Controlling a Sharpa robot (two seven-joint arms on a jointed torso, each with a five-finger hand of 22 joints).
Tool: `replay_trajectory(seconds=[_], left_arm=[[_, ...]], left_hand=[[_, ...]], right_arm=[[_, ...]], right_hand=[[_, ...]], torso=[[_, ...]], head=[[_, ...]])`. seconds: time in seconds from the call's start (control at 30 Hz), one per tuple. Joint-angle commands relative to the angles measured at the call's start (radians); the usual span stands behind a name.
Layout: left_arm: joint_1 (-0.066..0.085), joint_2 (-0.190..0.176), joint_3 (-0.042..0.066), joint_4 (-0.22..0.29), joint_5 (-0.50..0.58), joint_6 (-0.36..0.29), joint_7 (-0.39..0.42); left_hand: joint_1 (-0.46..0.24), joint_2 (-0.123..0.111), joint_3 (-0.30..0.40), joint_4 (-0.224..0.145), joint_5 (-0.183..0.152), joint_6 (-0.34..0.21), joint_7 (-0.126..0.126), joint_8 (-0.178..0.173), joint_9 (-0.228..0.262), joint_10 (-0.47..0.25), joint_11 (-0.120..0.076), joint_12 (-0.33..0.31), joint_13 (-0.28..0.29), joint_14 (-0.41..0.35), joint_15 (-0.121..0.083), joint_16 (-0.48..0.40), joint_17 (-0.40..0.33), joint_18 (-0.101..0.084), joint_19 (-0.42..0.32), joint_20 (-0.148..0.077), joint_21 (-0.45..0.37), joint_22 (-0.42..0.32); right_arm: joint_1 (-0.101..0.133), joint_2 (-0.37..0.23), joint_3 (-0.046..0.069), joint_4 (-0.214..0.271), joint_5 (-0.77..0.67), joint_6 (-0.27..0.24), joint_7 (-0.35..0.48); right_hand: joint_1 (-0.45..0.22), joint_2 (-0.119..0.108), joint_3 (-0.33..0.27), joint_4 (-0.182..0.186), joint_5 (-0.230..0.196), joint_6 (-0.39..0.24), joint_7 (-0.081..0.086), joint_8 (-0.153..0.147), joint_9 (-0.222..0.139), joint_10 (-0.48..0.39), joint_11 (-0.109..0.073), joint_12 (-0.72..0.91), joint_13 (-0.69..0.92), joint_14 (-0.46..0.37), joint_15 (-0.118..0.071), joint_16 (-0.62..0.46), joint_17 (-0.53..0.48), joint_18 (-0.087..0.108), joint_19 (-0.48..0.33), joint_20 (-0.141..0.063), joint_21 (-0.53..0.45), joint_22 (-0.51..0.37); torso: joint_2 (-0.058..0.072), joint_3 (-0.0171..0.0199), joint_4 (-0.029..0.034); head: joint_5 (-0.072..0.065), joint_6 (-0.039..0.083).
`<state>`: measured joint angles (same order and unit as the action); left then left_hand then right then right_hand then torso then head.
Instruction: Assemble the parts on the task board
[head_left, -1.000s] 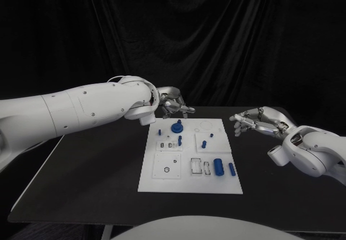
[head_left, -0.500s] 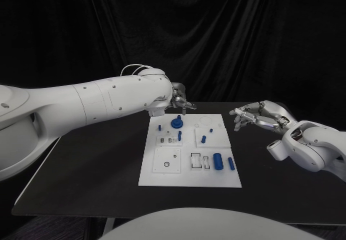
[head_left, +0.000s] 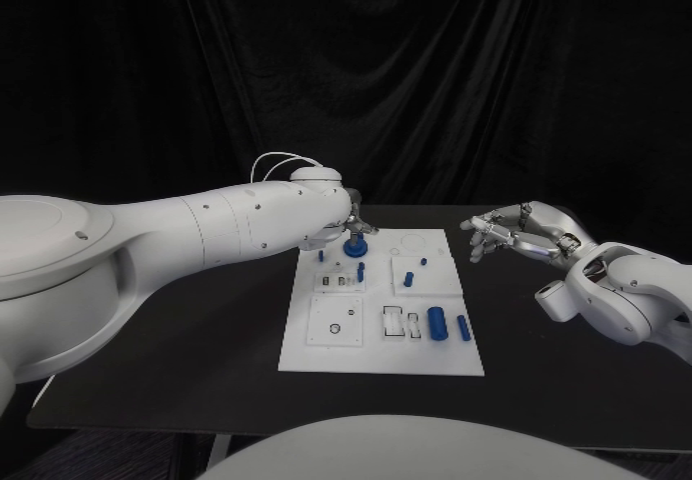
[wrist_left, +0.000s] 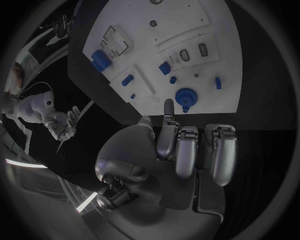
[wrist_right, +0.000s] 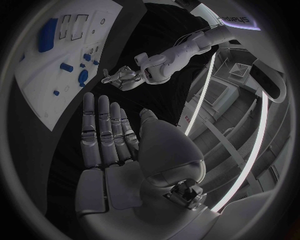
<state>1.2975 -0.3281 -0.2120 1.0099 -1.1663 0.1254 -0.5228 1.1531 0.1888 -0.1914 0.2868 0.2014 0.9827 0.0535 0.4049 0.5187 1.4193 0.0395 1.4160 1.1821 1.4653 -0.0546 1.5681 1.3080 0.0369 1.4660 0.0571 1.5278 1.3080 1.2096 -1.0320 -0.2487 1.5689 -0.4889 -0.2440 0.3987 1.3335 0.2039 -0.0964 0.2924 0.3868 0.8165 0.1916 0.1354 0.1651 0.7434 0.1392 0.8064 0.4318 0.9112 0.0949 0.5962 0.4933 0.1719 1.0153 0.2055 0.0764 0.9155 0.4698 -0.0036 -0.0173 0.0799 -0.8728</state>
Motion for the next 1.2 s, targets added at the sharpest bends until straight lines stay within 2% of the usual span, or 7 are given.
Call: replay_trajectory(seconds=[0.03, 0.1, 0.27, 0.53, 0.7, 1.2], left_arm=[[-0.010, 0.010, 0.002, -0.016, -0.036, -0.003, -0.044], [-0.017, 0.013, 0.002, -0.022, -0.022, -0.006, -0.046], [-0.030, 0.015, 0.002, -0.025, 0.001, -0.019, -0.044], [-0.044, 0.013, 0.002, -0.022, 0.011, -0.009, -0.034], [-0.052, 0.013, 0.002, -0.027, 0.052, -0.017, -0.038], [-0.070, 0.022, 0.002, -0.043, 0.086, 0.008, -0.038]], left_hand=[[-0.011, 0.003, 0.000, -0.003, 0.005, 0.009, -0.003, 0.009, 0.021, 0.151, -0.059, 0.155, 0.389, 0.106, -0.012, 0.003, 0.263, -0.010, 0.020, -0.008, 0.002, 0.155], [-0.007, 0.001, 0.005, -0.007, 0.011, 0.014, -0.008, 0.017, 0.043, 0.151, -0.063, 0.155, 0.389, 0.106, -0.016, 0.003, 0.263, -0.010, 0.020, -0.012, 0.001, 0.155], [0.004, -0.010, 0.016, -0.013, 0.034, 0.025, -0.017, 0.029, 0.086, 0.151, -0.073, 0.155, 0.389, 0.106, -0.025, 0.003, 0.263, -0.010, 0.024, -0.021, 0.001, 0.159], [0.010, -0.014, 0.021, -0.016, 0.044, 0.025, -0.019, 0.029, 0.099, 0.151, -0.075, 0.155, 0.389, 0.106, -0.027, 0.003, 0.263, -0.010, 0.023, -0.024, 0.000, 0.157], [0.015, -0.021, 0.023, -0.019, 0.050, 0.015, -0.018, 0.023, 0.109, 0.151, -0.075, 0.155, 0.389, 0.106, -0.028, 0.003, 0.263, -0.011, 0.025, -0.025, 0.000, 0.159], [0.036, -0.035, 0.040, -0.032, 0.089, 0.001, -0.016, 0.012, 0.144, 0.151, -0.074, 0.155, 0.389, 0.106, -0.028, 0.003, 0.263, -0.010, 0.023, -0.026, -0.002, 0.157]], right_arm=[[-0.003, 0.003, 0.001, -0.003, 0.004, -0.013, 0.003], [-0.003, 0.005, 0.001, -0.004, 0.004, -0.013, 0.001], [-0.003, 0.007, 0.001, -0.007, 0.004, -0.013, -0.004], [-0.003, 0.008, 0.001, -0.008, -0.003, -0.020, -0.009], [-0.004, 0.012, 0.001, -0.008, -0.025, -0.019, -0.012], [-0.011, 0.015, 0.001, -0.012, -0.037, -0.015, -0.020]], right_hand=[[0.012, 0.001, -0.005, -0.001, 0.004, 0.009, -0.001, 0.006, -0.001, 0.007, -0.001, 0.003, -0.001, 0.008, 0.001, 0.007, -0.001, 0.011, 0.009, 0.001, 0.006, -0.001], [0.012, 0.001, -0.005, -0.001, 0.005, 0.008, -0.001, 0.006, -0.001, 0.007, -0.001, 0.003, -0.001, 0.008, 0.001, 0.007, -0.001, 0.011, 0.009, 0.001, 0.006, -0.001], [0.013, 0.000, -0.006, -0.002, 0.007, 0.007, -0.001, 0.005, -0.002, 0.008, -0.002, 0.003, -0.002, 0.009, 0.001, 0.008, -0.002, 0.011, 0.011, 0.000, 0.006, -0.002], [0.018, -0.001, -0.007, -0.002, 0.011, 0.006, -0.002, 0.005, -0.002, 0.009, -0.002, 0.004, -0.004, 0.010, 0.000, 0.010, -0.003, 0.011, 0.013, -0.001, 0.007, -0.002], [0.018, -0.001, -0.007, -0.002, 0.011, 0.006, -0.002, 0.005, -0.002, 0.009, -0.002, 0.004, -0.004, 0.010, 0.000, 0.010, -0.003, 0.011, 0.013, -0.001, 0.007, -0.002], [0.023, -0.003, -0.007, -0.003, 0.016, 0.004, -0.001, 0.004, -0.003, 0.010, -0.003, 0.004, -0.006, 0.011, -0.001, 0.012, -0.005, 0.011, 0.015, -0.002, 0.007, -0.003]], torso=[[-0.001, 0.0007, -0.0003], [-0.002, 0.0008, 0.0003], [-0.002, 0.0009, -0.0001], [-0.004, 0.0018, -0.0014], [-0.005, 0.0018, -0.0017], [-0.006, 0.0028, -0.0006]], head=[[0.004, 0.000], [0.001, 0.000], [0.006, 0.000], [0.005, 0.000], [0.007, 0.000], [-0.002, 0.000]])
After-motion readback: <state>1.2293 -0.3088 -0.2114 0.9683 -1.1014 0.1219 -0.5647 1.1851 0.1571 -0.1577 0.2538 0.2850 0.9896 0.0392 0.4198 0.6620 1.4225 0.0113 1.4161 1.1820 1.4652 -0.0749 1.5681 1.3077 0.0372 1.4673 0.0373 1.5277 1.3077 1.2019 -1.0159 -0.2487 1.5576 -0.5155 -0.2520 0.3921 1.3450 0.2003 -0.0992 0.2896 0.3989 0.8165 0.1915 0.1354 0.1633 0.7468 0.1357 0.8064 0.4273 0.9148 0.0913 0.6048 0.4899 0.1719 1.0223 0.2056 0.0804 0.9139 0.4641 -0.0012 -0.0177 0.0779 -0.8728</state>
